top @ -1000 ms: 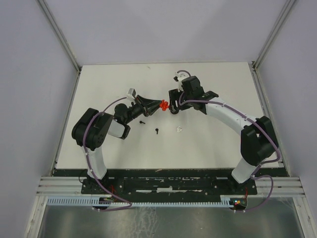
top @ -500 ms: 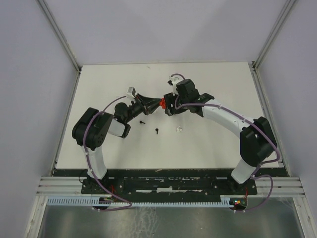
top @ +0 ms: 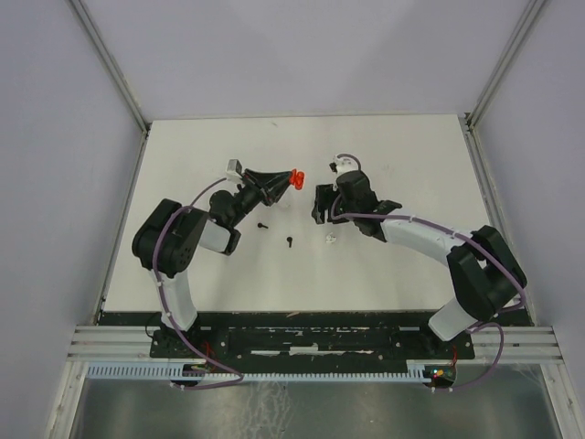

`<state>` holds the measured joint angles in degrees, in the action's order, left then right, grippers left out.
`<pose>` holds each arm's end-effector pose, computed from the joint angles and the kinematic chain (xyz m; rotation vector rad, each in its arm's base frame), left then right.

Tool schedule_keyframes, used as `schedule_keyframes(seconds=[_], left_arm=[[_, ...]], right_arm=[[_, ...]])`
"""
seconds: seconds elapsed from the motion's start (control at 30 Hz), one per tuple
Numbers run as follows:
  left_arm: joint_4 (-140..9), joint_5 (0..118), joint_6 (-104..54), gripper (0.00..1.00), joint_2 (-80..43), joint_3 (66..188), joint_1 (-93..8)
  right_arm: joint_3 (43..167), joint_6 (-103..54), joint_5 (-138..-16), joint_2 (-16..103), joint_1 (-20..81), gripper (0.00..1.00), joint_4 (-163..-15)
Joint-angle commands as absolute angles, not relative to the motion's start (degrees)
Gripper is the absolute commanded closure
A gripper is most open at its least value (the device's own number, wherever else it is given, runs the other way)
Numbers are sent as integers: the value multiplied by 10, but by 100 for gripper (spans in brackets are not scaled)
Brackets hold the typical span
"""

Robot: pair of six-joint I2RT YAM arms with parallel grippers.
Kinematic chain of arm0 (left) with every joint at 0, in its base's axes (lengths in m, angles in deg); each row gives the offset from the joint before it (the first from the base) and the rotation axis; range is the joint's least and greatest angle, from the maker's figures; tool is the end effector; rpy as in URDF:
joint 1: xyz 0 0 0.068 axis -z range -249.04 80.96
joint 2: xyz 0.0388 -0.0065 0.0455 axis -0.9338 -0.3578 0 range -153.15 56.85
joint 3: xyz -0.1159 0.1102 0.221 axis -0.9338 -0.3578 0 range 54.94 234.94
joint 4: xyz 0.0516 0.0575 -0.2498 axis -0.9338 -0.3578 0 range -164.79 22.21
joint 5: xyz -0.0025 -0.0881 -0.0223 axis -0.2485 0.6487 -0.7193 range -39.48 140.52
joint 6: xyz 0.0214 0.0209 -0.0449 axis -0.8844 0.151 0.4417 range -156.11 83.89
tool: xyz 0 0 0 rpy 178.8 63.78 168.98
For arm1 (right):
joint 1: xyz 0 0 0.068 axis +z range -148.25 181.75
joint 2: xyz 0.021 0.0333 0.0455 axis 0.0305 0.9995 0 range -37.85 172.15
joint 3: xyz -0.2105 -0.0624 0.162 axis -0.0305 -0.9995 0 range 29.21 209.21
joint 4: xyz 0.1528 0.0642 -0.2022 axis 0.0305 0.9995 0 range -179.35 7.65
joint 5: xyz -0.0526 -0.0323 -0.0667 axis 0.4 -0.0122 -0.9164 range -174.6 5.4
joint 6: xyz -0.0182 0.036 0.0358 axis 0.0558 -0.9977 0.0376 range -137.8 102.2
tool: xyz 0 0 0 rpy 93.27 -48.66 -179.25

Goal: Insert the wireless bluetooth earbuds into the charging case
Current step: Place the earbud in the charging case, then close the charging case.

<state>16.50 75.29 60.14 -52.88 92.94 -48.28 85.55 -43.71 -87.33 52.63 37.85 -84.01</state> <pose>0.3189 -0.1368 0.1712 -0.6468 1.5672 -1.9265 0.2782 0.2009 0.2201 -0.1794 2.3055 0.5147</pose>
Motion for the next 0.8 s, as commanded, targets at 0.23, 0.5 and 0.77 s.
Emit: schedule_keyframes(seconds=[0.23,0.5,0.77], left_arm=[[172,589,705,97,-457,892,-446],[114,556,732,97,-449,907,-421],[107,559,737,97,-447,889,-419]], right_arm=[[769,-417,-903,520,403,24,-1196],[778,-316,-957,570,460,24,-1280],[750,-279,-994,609,464,22,-1412]])
